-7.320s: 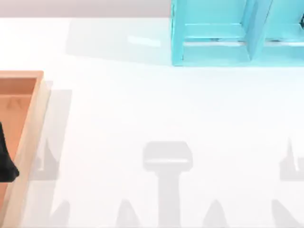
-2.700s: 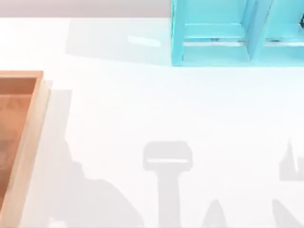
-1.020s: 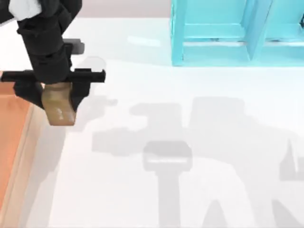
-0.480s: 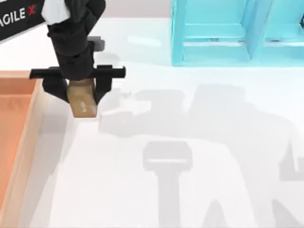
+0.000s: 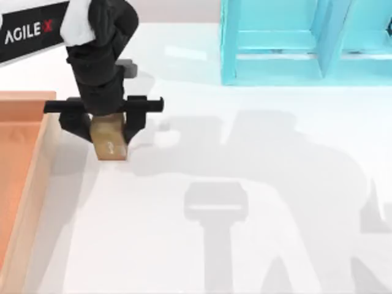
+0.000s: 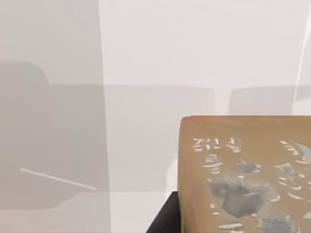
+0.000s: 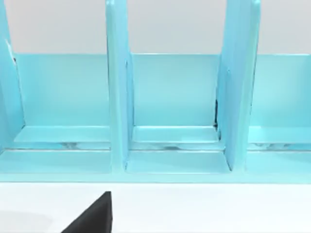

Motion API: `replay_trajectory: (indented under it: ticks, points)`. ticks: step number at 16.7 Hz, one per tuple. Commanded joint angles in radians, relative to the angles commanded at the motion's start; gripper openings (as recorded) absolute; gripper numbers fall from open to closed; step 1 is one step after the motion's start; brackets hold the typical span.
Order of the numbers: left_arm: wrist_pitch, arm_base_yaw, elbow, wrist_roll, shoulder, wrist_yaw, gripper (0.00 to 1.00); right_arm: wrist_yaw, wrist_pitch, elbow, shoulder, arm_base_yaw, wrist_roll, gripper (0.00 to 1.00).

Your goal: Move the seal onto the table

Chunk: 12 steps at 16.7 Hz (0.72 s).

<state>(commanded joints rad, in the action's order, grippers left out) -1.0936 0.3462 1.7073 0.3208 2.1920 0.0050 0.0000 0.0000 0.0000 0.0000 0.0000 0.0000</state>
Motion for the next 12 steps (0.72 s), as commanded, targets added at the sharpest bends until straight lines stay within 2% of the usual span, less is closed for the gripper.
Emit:
replay_trajectory:
  ticks: [9,12]
  points:
    - [0.072,0.002,-0.046,0.0,0.016,-0.002,0.0,0.0,0.0,0.0,0.0,0.0,0.0,1.0]
    - [0.072,0.002,-0.046,0.0,0.016,-0.002,0.23,0.0,0.0,0.0,0.0,0.0,0.0,1.0]
